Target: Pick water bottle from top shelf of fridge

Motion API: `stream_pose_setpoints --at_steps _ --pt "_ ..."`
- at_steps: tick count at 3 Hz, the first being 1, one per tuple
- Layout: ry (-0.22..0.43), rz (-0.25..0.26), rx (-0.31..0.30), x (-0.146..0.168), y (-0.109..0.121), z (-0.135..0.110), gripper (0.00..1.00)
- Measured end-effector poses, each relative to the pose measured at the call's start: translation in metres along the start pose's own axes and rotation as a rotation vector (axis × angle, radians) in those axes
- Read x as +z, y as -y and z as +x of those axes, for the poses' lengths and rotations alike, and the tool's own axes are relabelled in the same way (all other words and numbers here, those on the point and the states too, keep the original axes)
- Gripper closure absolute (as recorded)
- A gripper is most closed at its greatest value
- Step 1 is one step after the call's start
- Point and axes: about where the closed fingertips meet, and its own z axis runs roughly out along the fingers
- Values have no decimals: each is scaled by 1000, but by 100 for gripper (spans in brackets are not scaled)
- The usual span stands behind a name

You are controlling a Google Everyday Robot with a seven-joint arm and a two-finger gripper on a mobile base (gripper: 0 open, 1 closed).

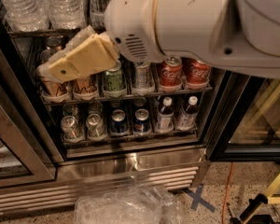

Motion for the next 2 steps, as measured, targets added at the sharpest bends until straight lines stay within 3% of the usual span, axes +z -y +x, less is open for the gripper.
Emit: stream_pose_setpoints --at_steps 2 --pt "-26 123 68 39 6 19 0"
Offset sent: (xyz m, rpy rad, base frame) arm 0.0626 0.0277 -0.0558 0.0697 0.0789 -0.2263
